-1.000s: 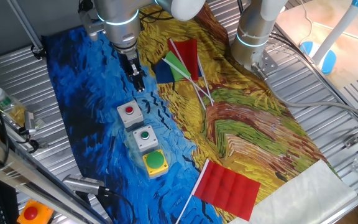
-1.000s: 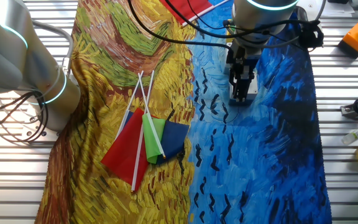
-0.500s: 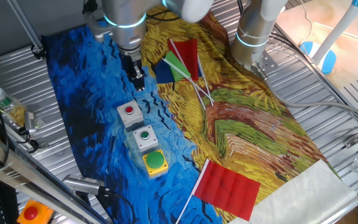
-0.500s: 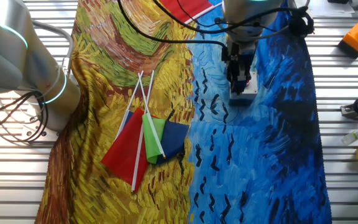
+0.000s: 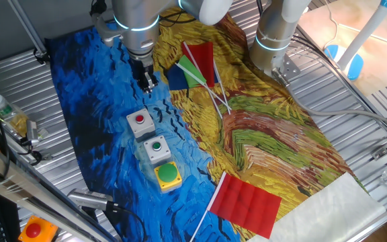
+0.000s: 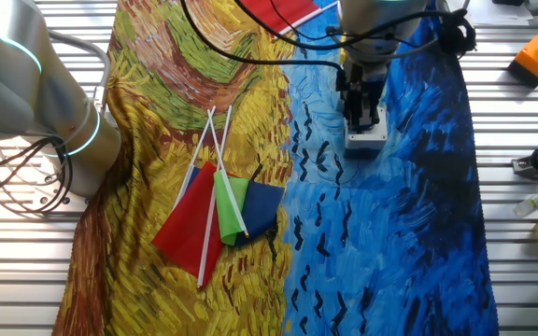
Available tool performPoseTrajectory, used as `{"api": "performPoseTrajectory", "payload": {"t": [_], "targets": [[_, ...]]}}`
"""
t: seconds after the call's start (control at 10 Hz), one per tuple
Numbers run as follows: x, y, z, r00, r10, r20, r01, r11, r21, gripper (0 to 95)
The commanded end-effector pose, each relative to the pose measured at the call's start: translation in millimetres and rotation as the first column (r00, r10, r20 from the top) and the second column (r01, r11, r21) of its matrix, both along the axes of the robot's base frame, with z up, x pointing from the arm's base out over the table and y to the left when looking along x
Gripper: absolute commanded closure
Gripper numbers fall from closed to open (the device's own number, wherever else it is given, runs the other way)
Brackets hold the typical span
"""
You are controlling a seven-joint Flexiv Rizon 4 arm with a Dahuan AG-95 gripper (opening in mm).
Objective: Press three buttons from left to right in sequence
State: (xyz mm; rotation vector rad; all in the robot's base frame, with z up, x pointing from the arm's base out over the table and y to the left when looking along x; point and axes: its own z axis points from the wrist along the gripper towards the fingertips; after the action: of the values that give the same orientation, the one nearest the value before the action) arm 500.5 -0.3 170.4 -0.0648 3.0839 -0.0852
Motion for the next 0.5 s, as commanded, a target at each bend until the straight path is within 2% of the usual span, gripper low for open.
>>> {"api": "performPoseTrajectory", "payload": {"t": [0.1,0.5], "targets": [[-0.1,0.2,0.0,1.000,-0.002,-0.002,0.002,1.000,0.002,95.0],[0.0,0.2,0.2,1.000,-0.003,-0.005,0.003,1.000,-0.001,95.0]]}}
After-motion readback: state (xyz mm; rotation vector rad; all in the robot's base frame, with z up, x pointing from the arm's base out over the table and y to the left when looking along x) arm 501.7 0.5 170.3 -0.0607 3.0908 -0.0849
